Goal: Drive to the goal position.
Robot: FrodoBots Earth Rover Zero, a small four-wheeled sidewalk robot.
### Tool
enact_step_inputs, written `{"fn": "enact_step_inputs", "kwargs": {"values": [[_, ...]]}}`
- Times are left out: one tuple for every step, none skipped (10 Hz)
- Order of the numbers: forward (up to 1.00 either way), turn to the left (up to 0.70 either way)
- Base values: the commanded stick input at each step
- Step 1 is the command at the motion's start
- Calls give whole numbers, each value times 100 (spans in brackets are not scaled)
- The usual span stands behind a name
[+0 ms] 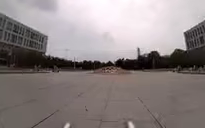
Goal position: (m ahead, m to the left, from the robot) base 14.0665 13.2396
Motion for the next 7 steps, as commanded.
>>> {"fn": "enact_step_inputs", "kwargs": {"values": [[85, 0], [85, 0], [85, 1], [85, 9], [85, 30], [85, 33], [85, 22]]}}
